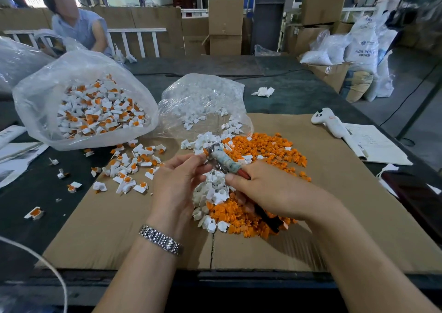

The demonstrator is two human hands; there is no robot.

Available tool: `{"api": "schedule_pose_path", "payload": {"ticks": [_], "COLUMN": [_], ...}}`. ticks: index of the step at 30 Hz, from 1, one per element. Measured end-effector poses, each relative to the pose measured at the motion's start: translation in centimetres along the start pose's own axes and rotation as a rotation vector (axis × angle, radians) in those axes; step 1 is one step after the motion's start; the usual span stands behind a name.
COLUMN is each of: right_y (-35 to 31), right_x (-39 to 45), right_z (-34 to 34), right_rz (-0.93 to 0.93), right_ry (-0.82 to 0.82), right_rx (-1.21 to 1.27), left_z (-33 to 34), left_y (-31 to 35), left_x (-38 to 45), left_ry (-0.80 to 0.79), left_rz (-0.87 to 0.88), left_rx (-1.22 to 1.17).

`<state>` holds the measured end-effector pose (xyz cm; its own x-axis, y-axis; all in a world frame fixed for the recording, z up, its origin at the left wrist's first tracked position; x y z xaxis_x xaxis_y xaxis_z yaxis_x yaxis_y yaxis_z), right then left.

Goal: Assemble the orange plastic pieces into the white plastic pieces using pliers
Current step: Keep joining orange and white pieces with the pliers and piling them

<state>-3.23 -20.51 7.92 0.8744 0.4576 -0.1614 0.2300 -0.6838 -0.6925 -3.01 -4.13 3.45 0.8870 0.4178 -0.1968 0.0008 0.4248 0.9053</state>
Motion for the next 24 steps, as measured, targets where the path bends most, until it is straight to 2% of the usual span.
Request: {"api": "schedule_pose_path", "payload": {"ticks": [9, 11, 13, 18, 21, 24], "right_y": [1.4, 1.4, 1.8, 5.7, 8.1, 9.4], "right_x": [0.9, 1.0, 1.0, 0.9, 0.9, 1.1], "right_z": [0.9, 0.8, 0.1, -3.3, -4.2, -3.7], "right_rz": [0.007, -0.023, -0.02, 0.162, 0.311, 0.365], "right_ry": [0.112, 0.109, 0.135, 0.398, 0.504, 0.509], "right_rx": [-0.165, -0.165, -0.147, -0.311, -0.465, -0.617], "left_z": [-0.7, -0.8, -1.8, -8.0, -11.1, -11.6], "left_y": [-1.1, -0.7, 0.1, 3.1, 4.5, 4.3], "left_x": [0.2, 0.4, 0.7, 1.7, 1.9, 2.0], "left_ry": [-0.027, -0.044, 0.008, 0.337, 0.515, 0.488], "left_rz": [-0.07, -0.042, 0.023, 0.327, 0.418, 0.435], "left_rx": [-0.007, 0.001, 0.043, 0.477, 0.661, 0.923]}}
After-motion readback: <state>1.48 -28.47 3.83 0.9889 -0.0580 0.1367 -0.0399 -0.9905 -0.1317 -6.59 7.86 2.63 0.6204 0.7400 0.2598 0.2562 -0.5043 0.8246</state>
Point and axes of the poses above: each hand's wrist, its own x-axis towards the middle knuckle, its own z-axis out of the palm, y = z × x, the point moved 7 cm from there along x, towards the middle knuckle, and after that the axes turned 3 degrees about y, right-handed, at the moved point
